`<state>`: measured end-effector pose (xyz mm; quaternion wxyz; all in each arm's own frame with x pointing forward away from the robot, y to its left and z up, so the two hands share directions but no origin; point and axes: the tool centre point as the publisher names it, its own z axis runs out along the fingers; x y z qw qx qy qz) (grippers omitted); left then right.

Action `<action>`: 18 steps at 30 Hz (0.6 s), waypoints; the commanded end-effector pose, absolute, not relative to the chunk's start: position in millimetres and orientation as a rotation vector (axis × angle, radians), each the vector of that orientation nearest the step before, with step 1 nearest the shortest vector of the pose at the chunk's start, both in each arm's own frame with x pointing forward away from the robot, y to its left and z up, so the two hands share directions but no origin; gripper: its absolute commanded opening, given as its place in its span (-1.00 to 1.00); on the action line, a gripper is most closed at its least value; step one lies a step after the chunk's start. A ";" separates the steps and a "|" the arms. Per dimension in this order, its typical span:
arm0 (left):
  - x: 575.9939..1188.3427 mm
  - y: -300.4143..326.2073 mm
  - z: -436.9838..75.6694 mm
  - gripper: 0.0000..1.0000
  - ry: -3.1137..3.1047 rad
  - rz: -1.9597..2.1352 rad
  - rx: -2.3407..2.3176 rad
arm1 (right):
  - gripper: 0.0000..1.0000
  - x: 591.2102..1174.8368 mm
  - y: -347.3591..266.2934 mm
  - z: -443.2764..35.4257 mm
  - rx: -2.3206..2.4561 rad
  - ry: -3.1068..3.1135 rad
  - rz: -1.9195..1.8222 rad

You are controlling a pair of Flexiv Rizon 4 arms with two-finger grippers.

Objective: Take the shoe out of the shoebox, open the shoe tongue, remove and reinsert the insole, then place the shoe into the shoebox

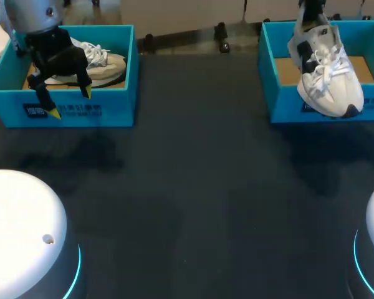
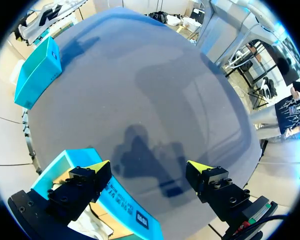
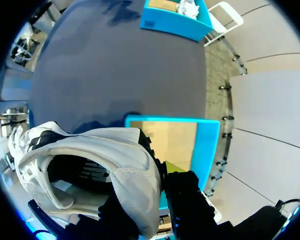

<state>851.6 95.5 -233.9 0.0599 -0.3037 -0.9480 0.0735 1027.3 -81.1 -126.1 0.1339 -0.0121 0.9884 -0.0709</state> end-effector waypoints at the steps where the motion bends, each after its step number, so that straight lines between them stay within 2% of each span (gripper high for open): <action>1: 851.1 95.9 -232.9 1.00 -2.870 0.220 -0.919 | -1.00 1058.0 -126.6 -117.9 -0.075 2.856 -0.184; 10: 851.1 95.9 -232.9 1.00 -2.870 0.220 -0.919 | -1.00 1136.6 -204.7 -125.4 -0.090 2.901 -0.063; 18: 851.1 95.9 -232.9 1.00 -2.870 0.220 -0.919 | -1.00 1163.7 -218.9 -144.0 -0.154 2.925 -0.123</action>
